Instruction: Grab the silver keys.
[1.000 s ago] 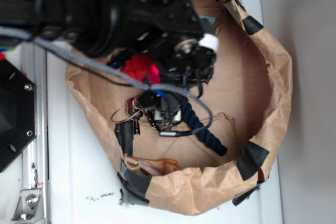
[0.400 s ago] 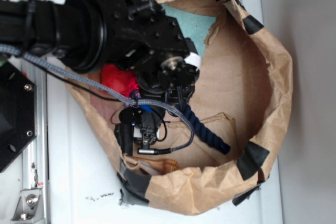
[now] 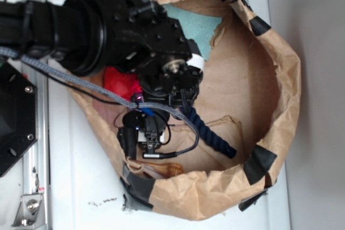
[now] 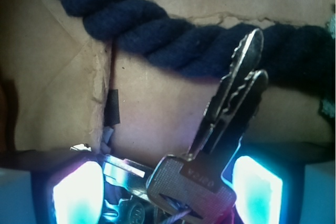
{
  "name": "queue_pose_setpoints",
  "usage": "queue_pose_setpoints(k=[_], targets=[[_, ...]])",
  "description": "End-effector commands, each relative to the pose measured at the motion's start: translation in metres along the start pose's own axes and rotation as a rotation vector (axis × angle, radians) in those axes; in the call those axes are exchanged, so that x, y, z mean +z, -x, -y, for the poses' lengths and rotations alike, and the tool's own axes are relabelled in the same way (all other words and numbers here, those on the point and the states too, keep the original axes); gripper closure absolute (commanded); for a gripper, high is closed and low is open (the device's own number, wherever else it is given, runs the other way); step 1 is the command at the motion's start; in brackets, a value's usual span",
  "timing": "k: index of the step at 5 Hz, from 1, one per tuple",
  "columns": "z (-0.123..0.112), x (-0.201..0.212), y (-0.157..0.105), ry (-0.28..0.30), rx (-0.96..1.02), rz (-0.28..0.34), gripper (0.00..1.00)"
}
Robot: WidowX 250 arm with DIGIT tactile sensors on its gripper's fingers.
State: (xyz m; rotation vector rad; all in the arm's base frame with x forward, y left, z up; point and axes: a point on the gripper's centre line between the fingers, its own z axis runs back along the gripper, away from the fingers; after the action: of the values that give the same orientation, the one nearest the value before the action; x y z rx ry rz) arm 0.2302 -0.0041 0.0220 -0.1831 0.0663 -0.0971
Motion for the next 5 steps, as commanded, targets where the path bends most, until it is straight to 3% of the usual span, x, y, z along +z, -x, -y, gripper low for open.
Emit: queue_pose_setpoints(k=[1, 5], targets=[[0.0053, 0.0066, -0.0023, -0.013, 0.003, 0.061, 1.0], [0.001, 0.0061, 0.0018, -0.033, 0.02, 0.083, 1.0]])
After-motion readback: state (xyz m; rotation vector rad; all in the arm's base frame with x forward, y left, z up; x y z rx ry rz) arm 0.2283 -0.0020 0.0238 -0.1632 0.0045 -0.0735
